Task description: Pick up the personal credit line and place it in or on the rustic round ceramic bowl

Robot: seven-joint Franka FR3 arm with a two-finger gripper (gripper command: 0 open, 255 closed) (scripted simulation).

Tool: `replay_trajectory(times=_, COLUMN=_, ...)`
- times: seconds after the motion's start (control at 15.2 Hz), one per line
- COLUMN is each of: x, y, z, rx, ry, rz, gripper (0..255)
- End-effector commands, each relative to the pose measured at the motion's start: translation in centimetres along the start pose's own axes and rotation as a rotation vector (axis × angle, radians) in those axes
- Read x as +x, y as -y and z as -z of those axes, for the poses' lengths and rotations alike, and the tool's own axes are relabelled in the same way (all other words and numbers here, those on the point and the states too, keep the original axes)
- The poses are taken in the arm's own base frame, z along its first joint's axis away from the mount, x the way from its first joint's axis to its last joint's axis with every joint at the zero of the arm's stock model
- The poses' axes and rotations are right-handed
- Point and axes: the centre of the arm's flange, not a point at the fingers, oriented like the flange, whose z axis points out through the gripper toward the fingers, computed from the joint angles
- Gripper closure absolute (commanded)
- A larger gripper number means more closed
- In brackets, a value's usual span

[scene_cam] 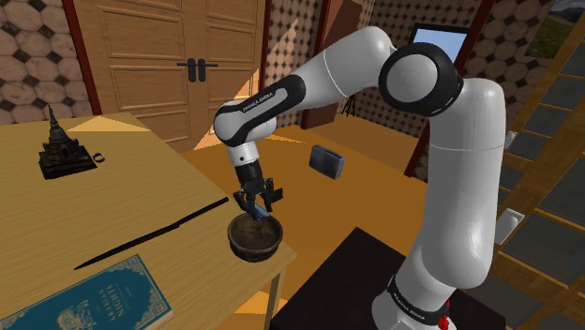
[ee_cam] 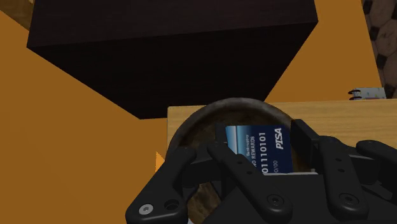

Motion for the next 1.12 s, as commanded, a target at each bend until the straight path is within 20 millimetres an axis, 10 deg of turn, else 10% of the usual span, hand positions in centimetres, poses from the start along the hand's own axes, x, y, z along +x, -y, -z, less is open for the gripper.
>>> replay_trajectory(times=0.0, x=0.2, y=-0.6, z=-0.8, rx=0.000, ry=0.001, rz=0.002, gripper=255)
replay_trajectory(times=1.06, x=4.4, y=-0.7, z=-7.3, rx=0.000, ry=0.001, rz=0.002, gripper=255)
